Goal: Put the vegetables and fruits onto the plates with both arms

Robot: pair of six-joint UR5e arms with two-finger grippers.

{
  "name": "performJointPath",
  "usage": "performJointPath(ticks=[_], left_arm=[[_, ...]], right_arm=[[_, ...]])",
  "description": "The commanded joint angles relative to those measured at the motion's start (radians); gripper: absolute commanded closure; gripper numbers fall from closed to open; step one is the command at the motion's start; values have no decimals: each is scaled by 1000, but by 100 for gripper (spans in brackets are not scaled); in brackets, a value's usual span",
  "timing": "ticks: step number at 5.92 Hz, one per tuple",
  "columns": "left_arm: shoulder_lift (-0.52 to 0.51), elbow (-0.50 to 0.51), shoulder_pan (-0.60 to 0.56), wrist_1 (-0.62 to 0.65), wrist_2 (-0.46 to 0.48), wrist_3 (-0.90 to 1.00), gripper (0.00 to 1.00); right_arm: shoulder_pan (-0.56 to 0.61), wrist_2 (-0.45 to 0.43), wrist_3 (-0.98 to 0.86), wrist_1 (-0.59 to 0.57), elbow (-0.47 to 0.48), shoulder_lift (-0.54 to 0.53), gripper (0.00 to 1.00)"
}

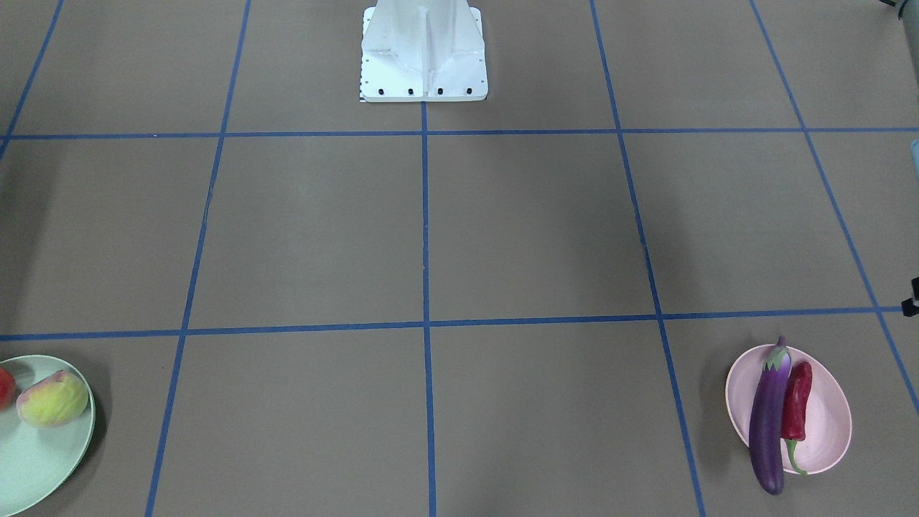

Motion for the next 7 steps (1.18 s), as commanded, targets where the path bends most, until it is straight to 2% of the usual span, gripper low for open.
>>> performJointPath(ticks=[1, 2, 3, 5, 7], left_arm=[[113, -83, -101, 7, -16, 1, 0], [203, -157, -139, 5, -19, 2, 0], [321, -274, -141, 10, -39, 1, 0], [480, -439, -140, 30, -36, 1, 0], [508, -453, -141, 24, -49, 1, 0]], right_arm=[[-42, -9, 84, -26, 75, -28, 1], [-82, -14, 109, -19, 80, -28, 0], [-110, -14, 111, -19, 80, -24, 0], [-111, -12, 111, -17, 80, -26, 0], [-110, -11, 111, -17, 81, -31, 0]])
